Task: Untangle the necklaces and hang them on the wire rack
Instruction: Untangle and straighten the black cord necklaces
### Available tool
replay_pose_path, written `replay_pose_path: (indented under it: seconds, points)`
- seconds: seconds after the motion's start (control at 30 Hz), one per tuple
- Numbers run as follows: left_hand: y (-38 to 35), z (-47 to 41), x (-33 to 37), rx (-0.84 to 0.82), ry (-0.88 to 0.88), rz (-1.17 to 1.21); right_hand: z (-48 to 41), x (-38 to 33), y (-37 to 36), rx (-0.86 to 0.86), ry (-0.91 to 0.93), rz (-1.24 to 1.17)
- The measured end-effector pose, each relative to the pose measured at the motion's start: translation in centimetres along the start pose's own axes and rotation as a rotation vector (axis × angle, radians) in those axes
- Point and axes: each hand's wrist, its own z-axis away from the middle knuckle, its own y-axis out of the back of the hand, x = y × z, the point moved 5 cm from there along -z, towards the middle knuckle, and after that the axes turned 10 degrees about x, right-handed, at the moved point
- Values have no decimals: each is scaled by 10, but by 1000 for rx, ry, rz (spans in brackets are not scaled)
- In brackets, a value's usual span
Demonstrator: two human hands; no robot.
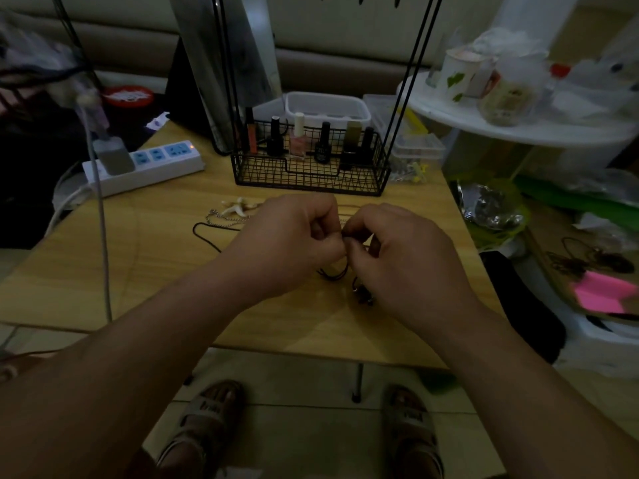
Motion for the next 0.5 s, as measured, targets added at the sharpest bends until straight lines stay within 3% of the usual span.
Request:
replay_pose_path:
  seconds: [0.5]
  points:
    - [0,0,-4,-32,25,-136,0,-4,-5,-47,-5,22]
